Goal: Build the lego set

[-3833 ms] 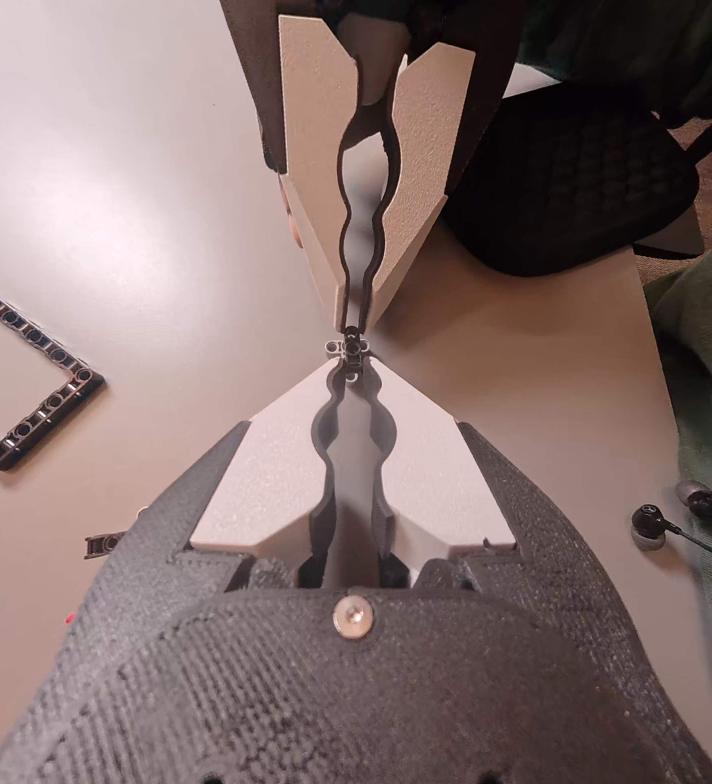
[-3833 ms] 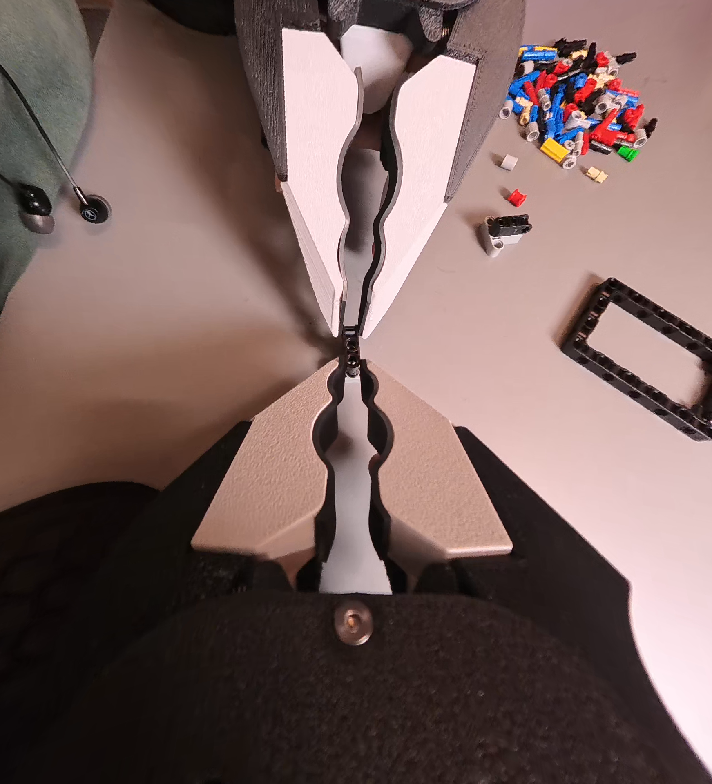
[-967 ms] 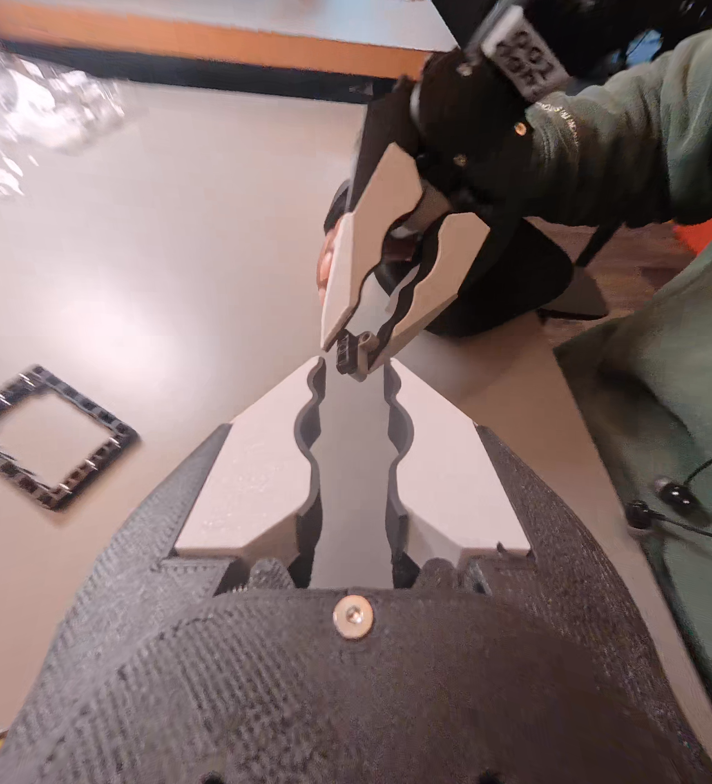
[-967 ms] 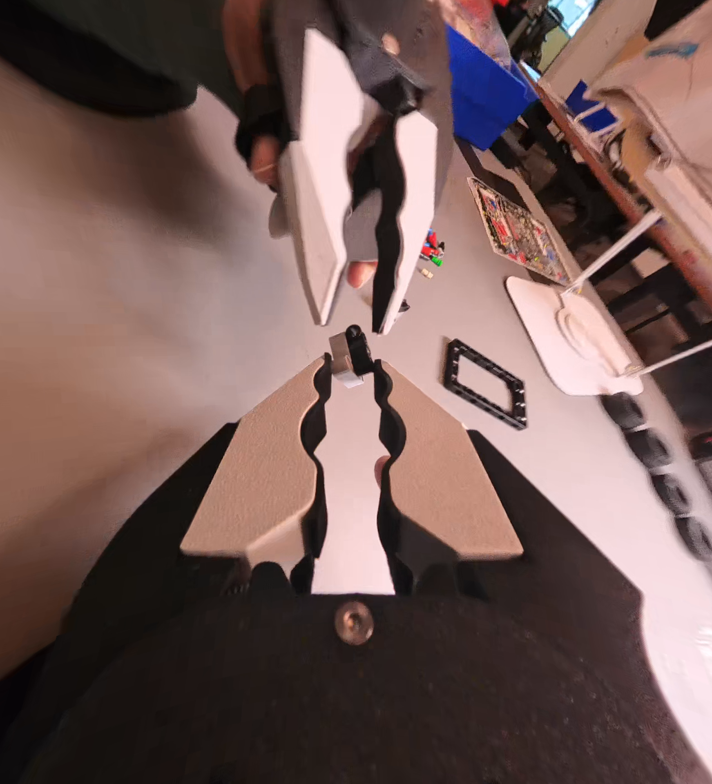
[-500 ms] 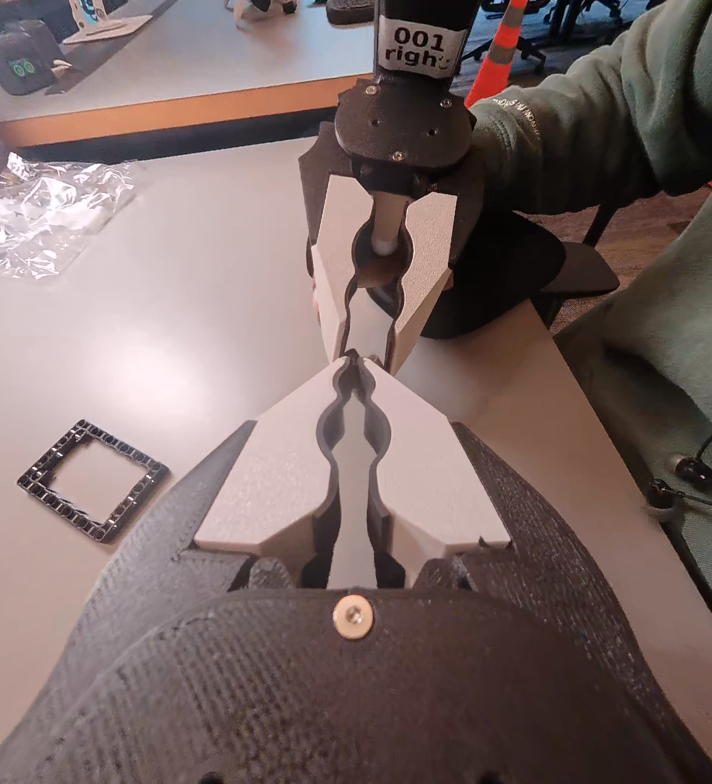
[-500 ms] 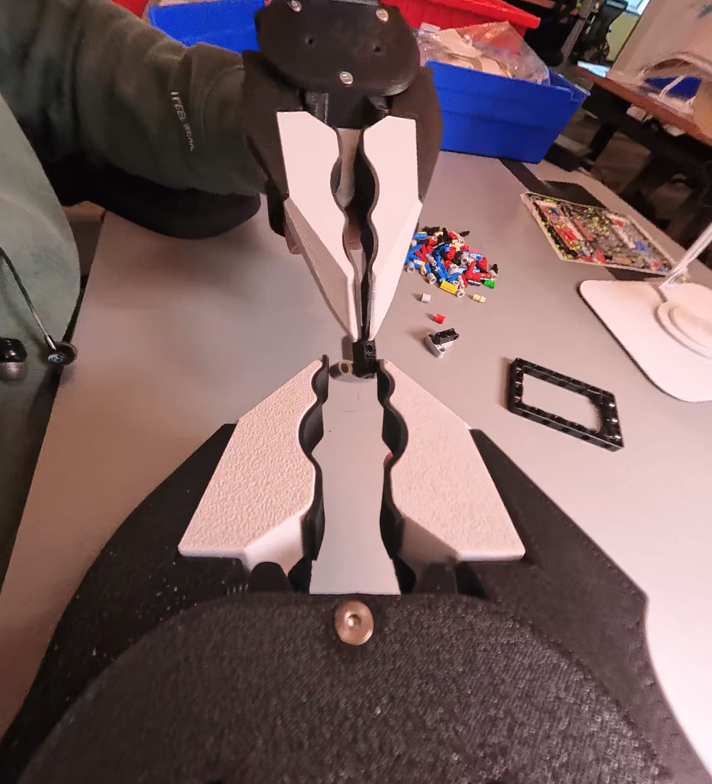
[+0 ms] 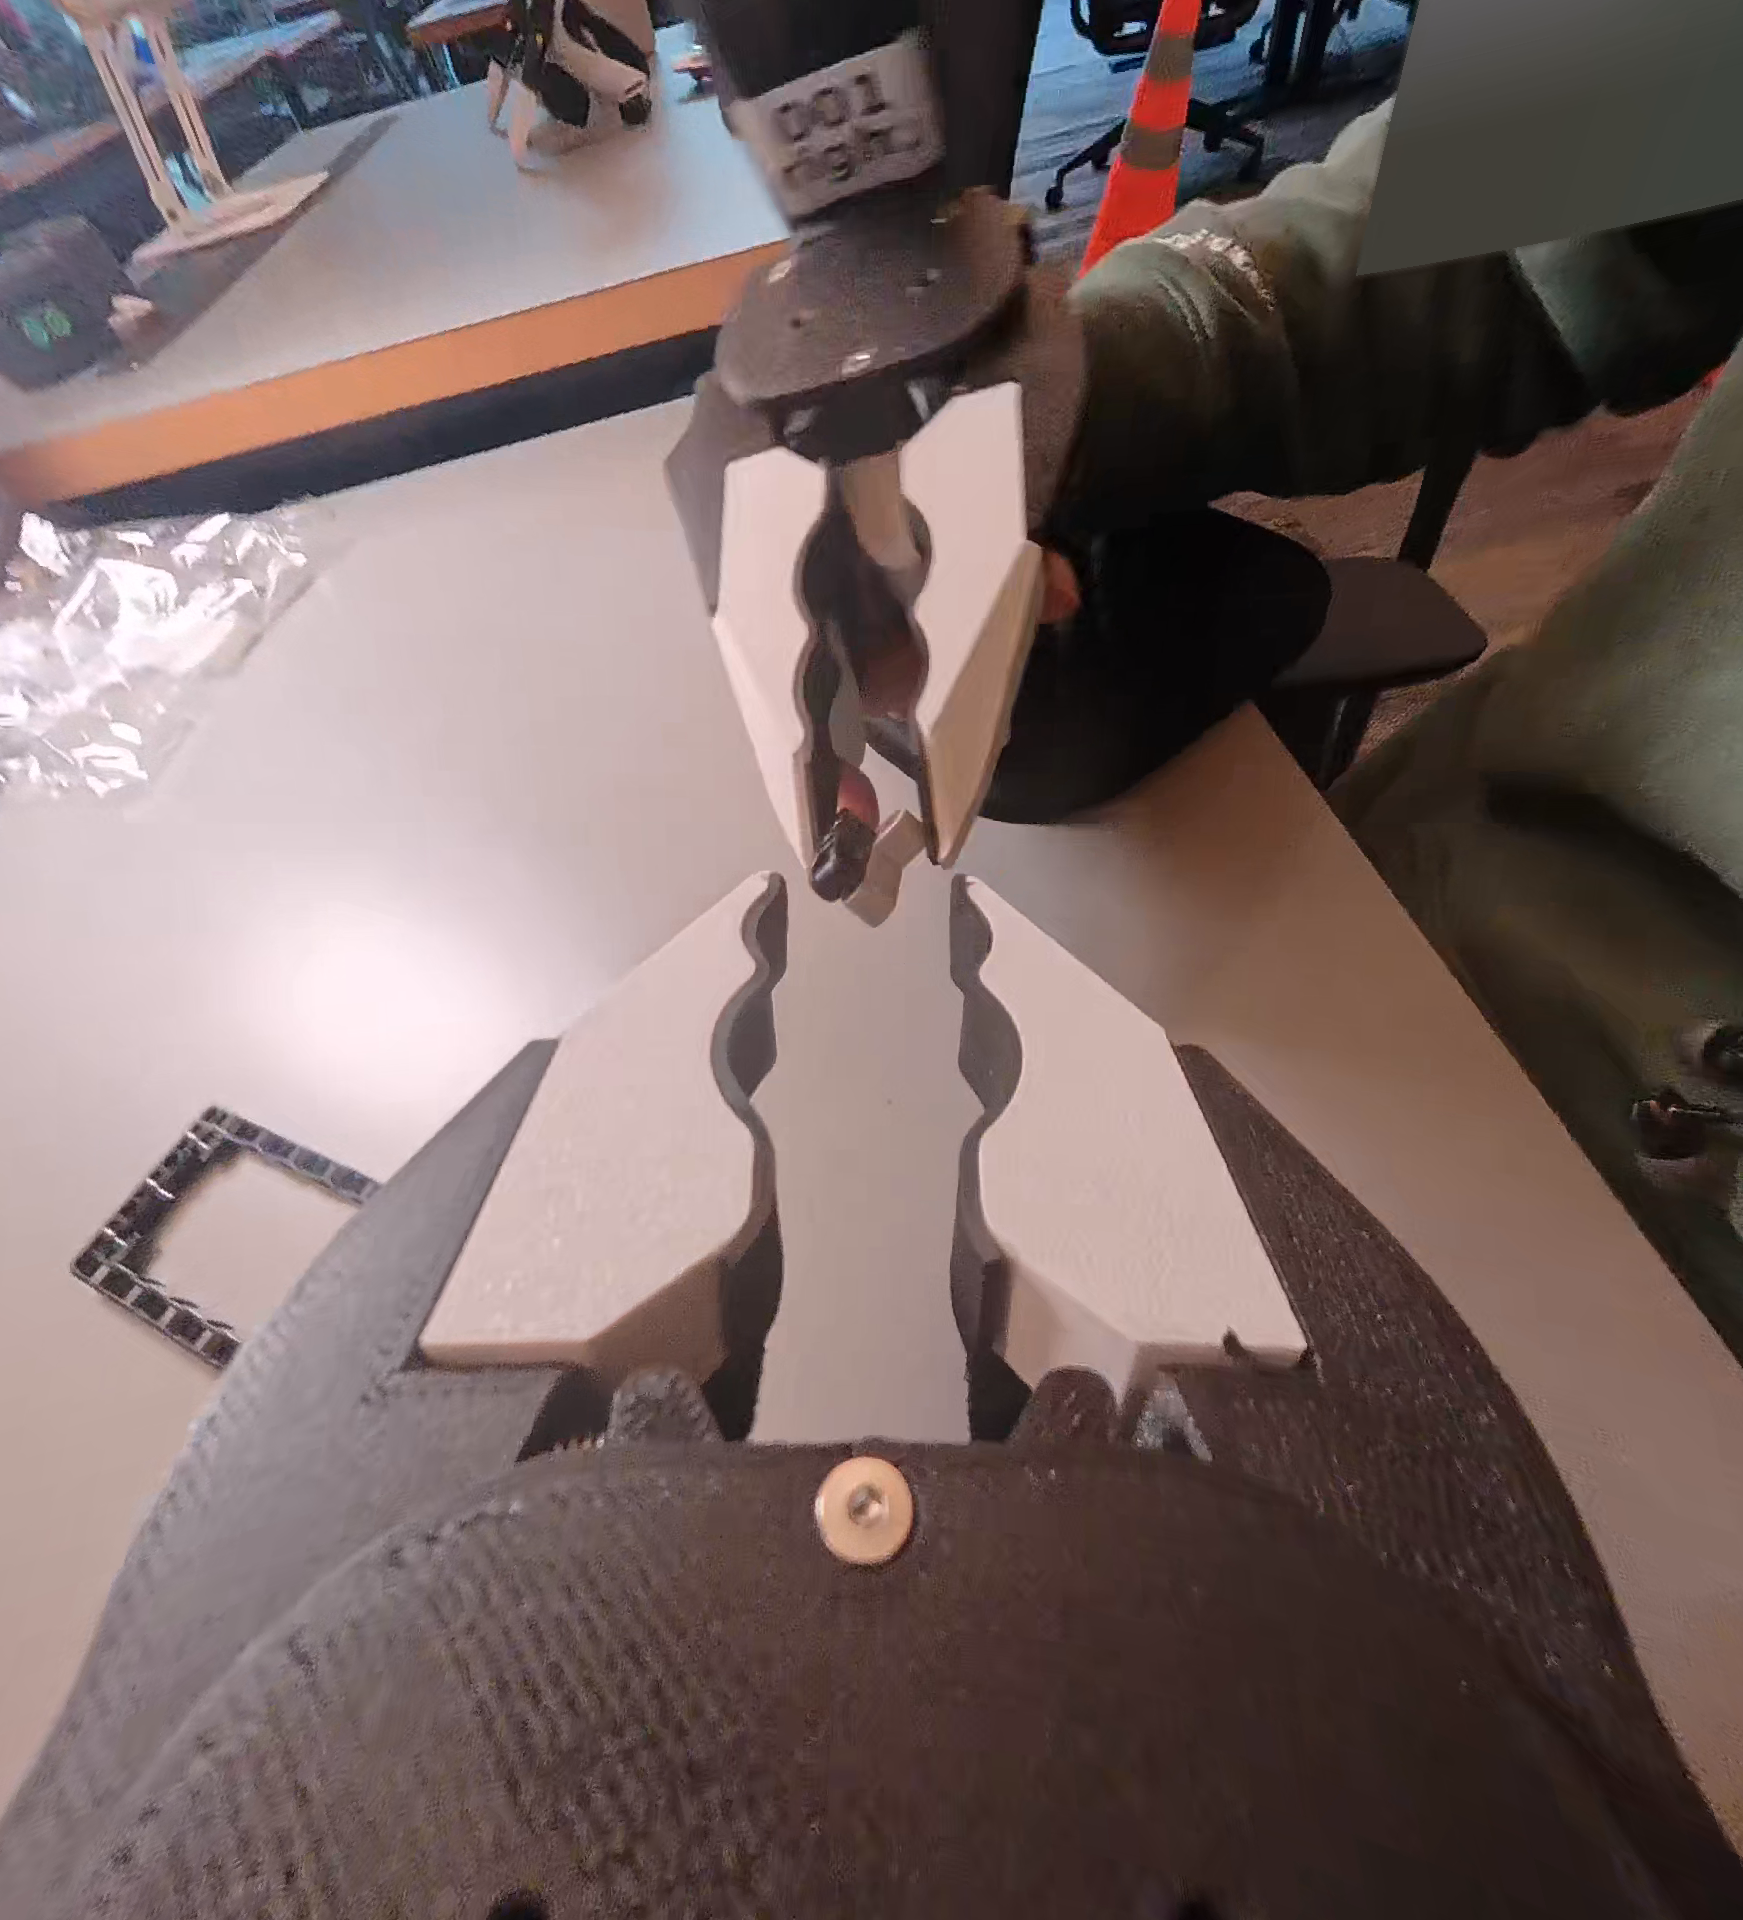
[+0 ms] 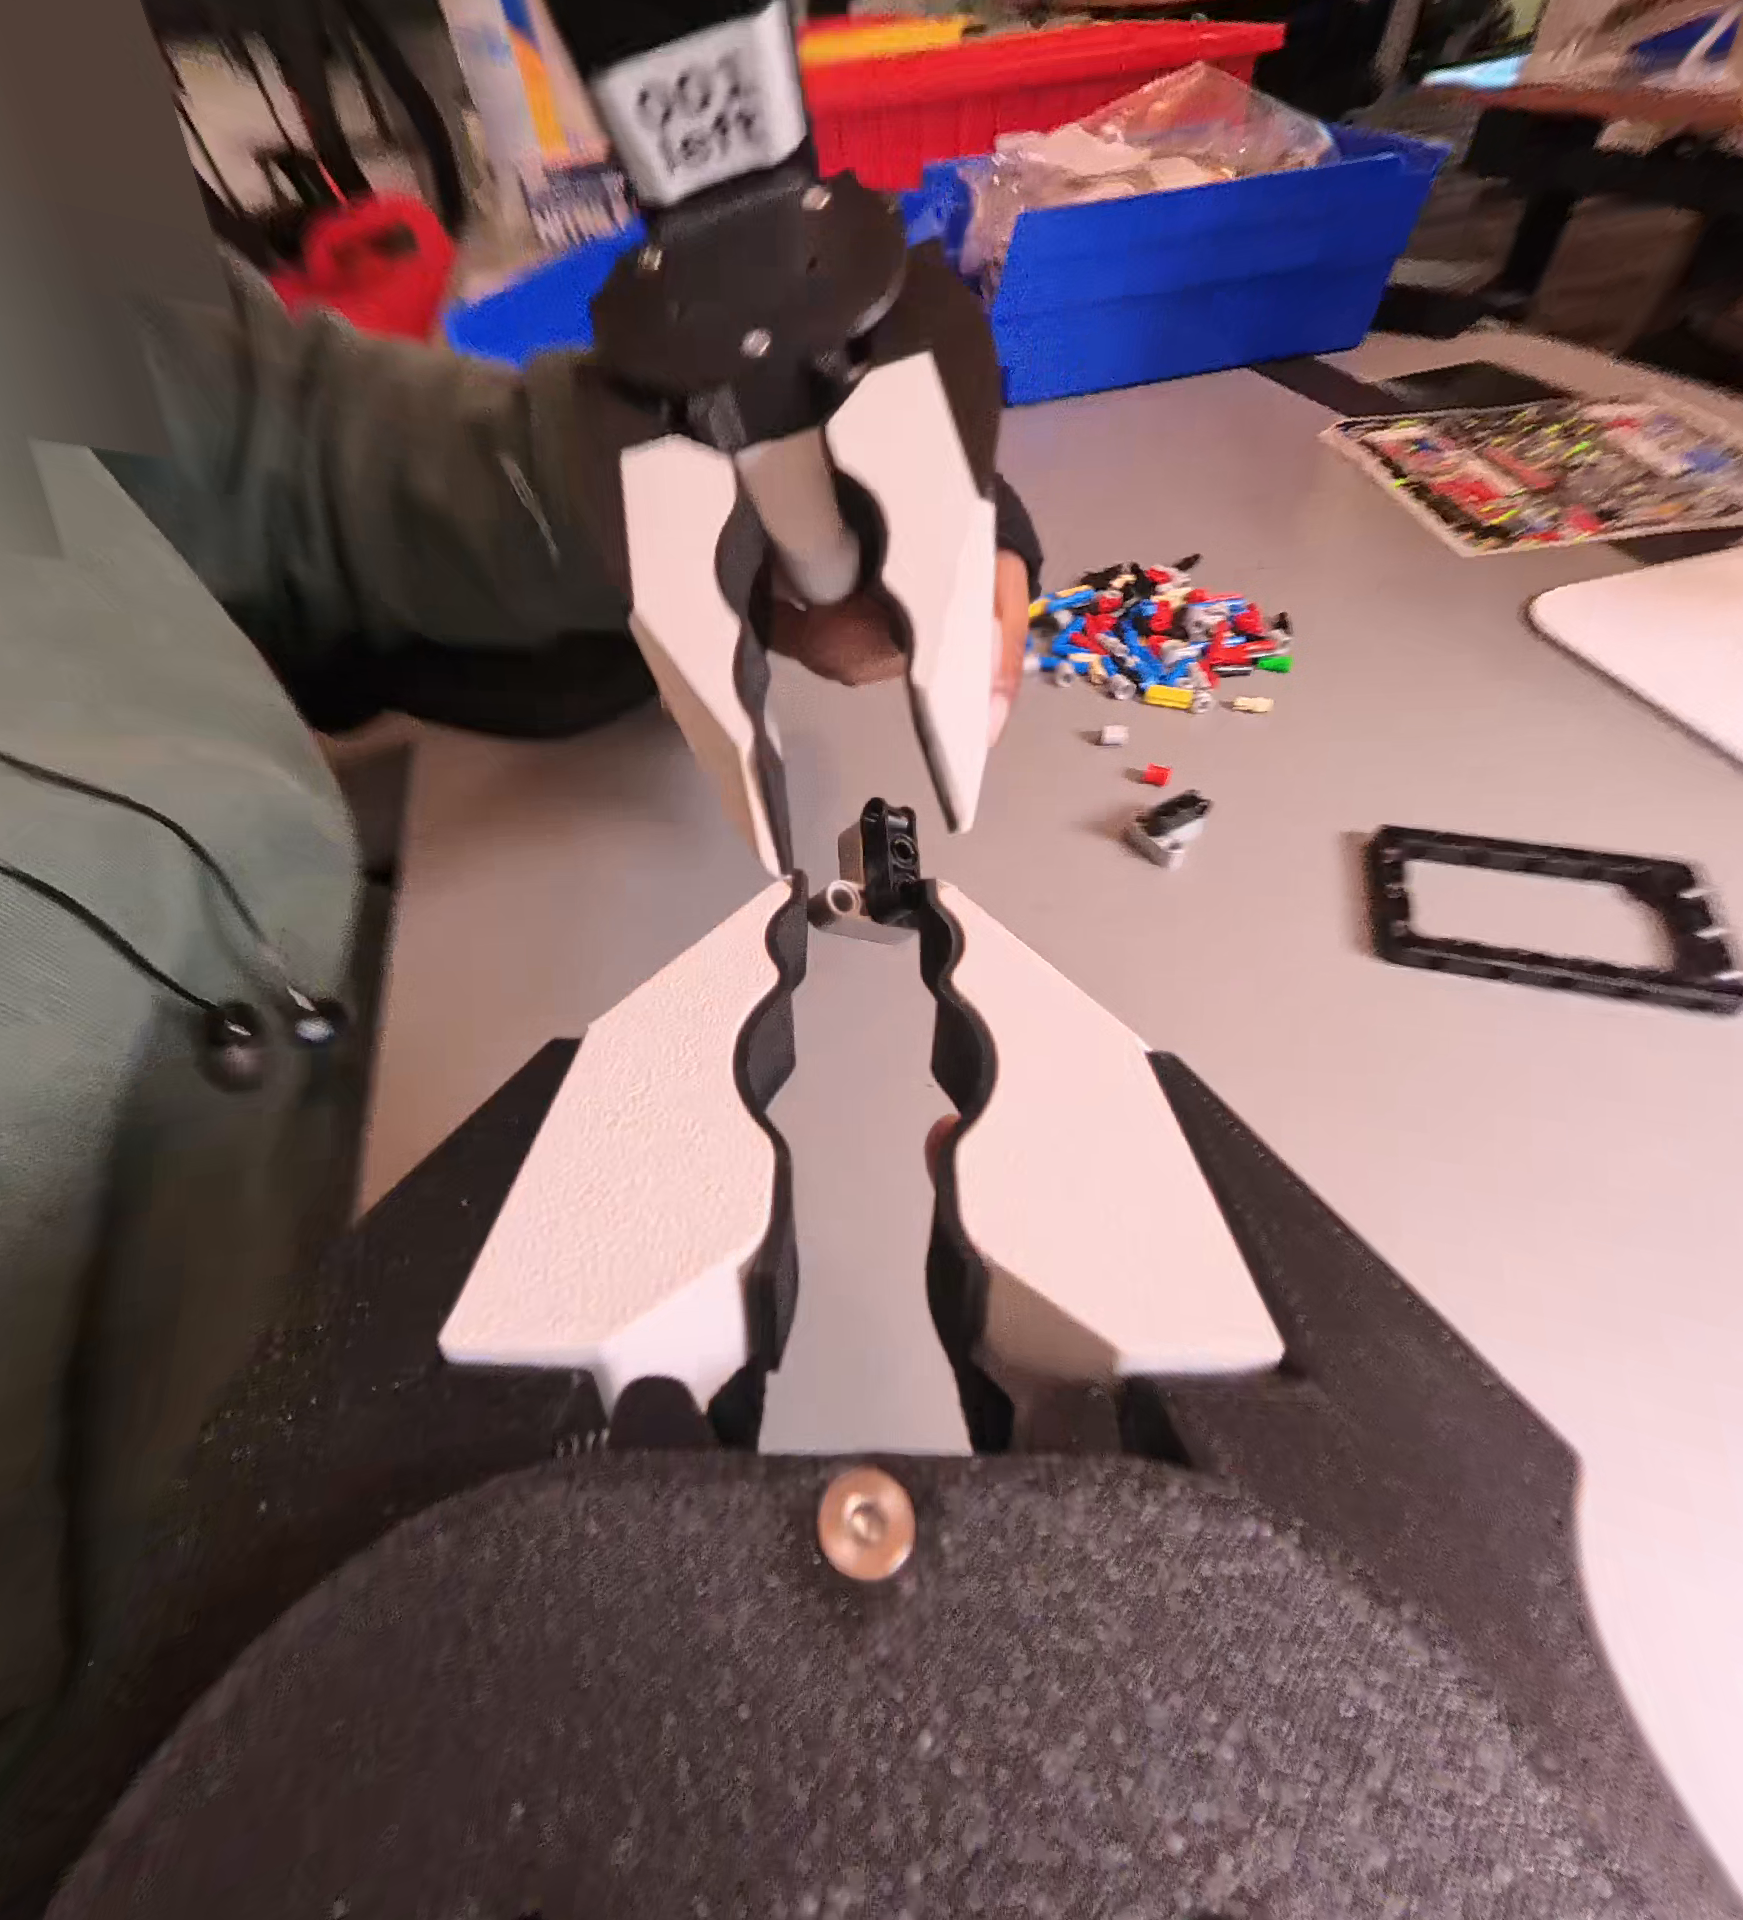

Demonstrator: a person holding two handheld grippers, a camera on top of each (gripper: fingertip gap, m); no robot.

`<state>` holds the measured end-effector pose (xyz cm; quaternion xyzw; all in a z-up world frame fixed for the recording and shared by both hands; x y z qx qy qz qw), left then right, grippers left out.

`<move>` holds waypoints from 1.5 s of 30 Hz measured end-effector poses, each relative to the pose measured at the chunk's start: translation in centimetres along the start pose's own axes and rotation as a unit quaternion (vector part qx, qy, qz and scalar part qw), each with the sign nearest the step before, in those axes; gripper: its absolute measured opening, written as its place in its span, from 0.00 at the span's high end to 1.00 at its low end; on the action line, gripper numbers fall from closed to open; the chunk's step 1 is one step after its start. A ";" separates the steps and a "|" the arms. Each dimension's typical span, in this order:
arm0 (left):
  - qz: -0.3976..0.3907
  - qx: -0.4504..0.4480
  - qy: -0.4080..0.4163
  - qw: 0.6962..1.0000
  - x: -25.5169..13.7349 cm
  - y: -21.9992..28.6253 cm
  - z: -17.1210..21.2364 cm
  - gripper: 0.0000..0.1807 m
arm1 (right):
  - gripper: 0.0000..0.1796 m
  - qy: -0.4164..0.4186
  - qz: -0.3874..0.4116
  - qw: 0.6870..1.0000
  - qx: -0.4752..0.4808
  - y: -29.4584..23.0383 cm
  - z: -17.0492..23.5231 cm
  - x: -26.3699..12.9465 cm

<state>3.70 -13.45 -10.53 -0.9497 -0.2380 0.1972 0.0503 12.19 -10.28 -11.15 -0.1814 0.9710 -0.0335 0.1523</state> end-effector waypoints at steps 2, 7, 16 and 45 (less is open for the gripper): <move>-0.016 0.026 0.004 1.000 0.2 0.3 -0.3 0.90 | 0.89 0.012 -0.034 0.998 0.055 0.1 -0.1 -0.2; -0.047 0.082 -0.004 0.996 0.2 0.5 -0.3 0.90 | 0.89 0.015 -0.086 0.982 0.167 0.5 0.4 0.0; -0.032 0.067 0.032 0.997 -0.1 0.6 -0.9 0.92 | 0.89 0.073 -0.124 0.974 0.172 0.3 -0.4 -0.3; -0.177 -0.172 -0.104 0.963 -0.3 -6.7 5.8 0.82 | 0.92 -0.423 0.314 0.799 -0.290 9.9 5.7 0.2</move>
Point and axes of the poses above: each gripper's, where its closed fingertips meet, x out along the fingers, z out of its underside, y = z × x across the jaws, the point moved 5 cm from there along -x, back along the fingers, and after that the axes turned 6 degrees about -z, right-handed, at the moved point
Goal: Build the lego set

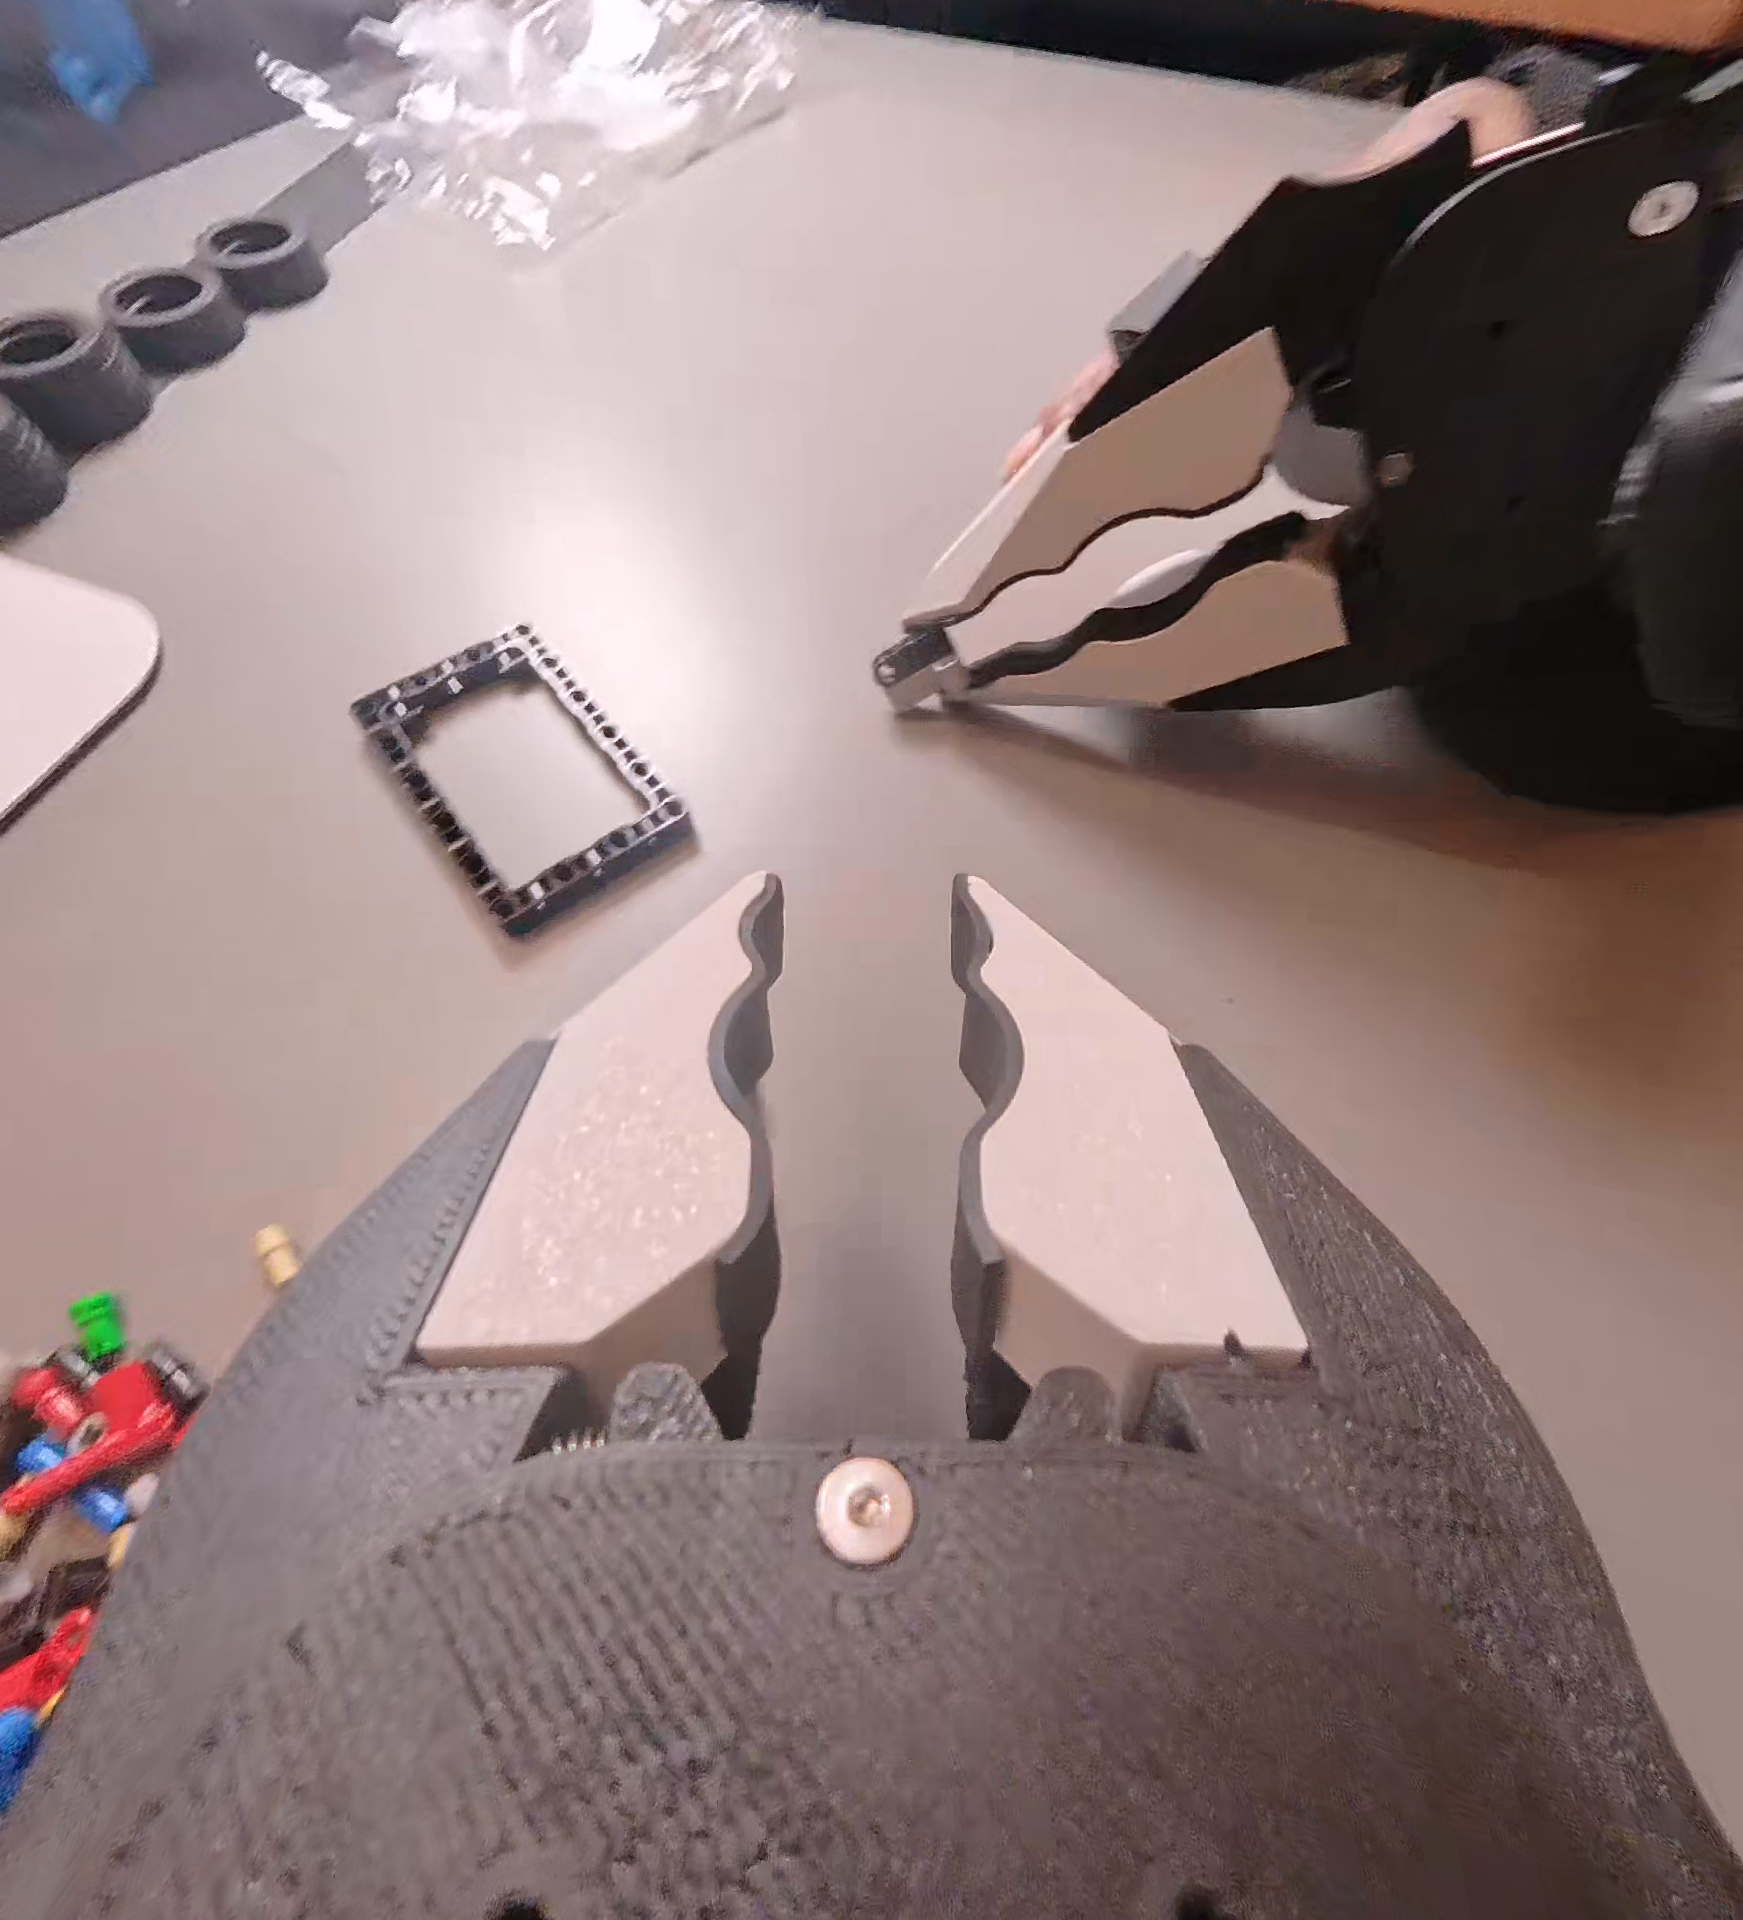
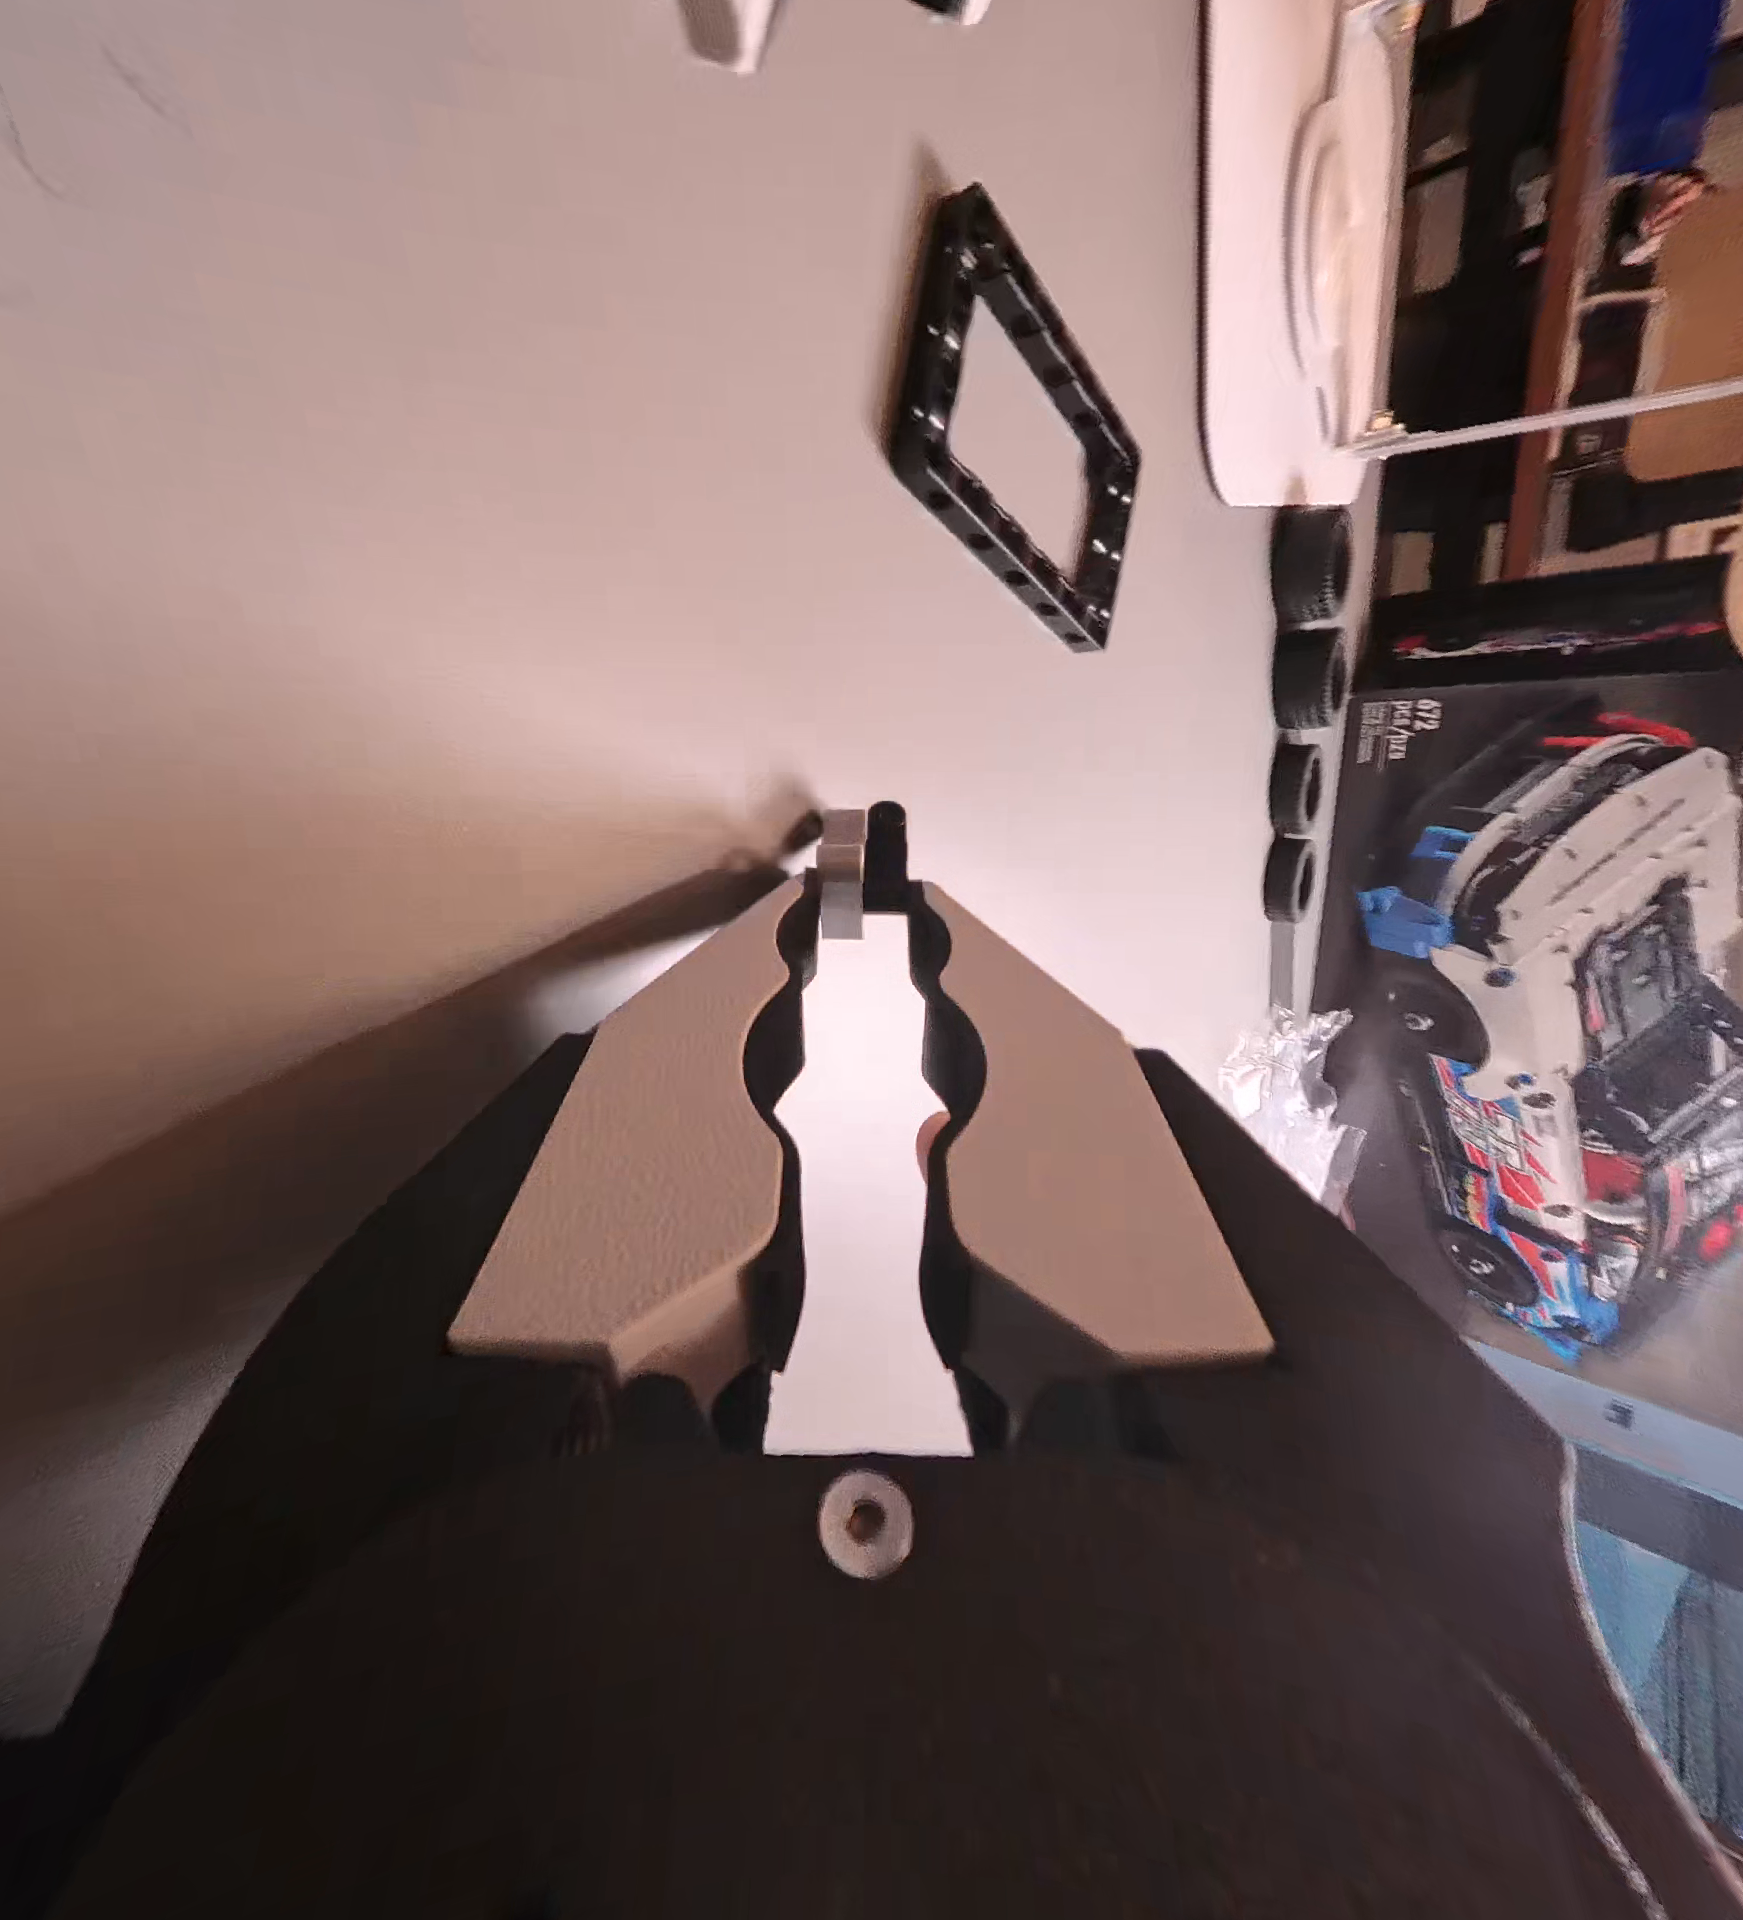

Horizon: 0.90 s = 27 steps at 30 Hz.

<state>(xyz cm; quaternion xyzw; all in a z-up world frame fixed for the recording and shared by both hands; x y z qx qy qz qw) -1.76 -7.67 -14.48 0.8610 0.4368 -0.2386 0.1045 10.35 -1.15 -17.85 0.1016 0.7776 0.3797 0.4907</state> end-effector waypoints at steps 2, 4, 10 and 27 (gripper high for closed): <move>-0.013 -0.008 -0.012 1.000 0.0 -0.8 0.4 0.82 | 0.92 0.022 -0.013 1.000 0.008 -0.4 -0.9 -0.2; -0.021 -0.017 -0.017 1.000 -0.3 -1.6 0.5 0.83 | 0.91 0.035 -0.035 0.998 0.024 -0.8 -1.4 -0.6; -0.014 0.020 -0.071 0.997 -1.7 -3.5 1.6 0.81 | 0.74 0.160 -0.196 0.949 0.187 -1.3 -2.0 -3.2; 0.019 0.096 -0.129 0.987 0.8 -3.0 3.7 0.93 | 0.91 0.186 -0.285 0.926 0.165 0.3 -3.9 1.5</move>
Point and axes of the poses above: each gripper's, where its closed fingertips meet, x out along the fingers, z out of its underside, y = z × x across the jaws, the point moved 5 cm from there along -x, back along the fingers, and after that the axes turned 6 degrees about -z, right-handed, at the moved point
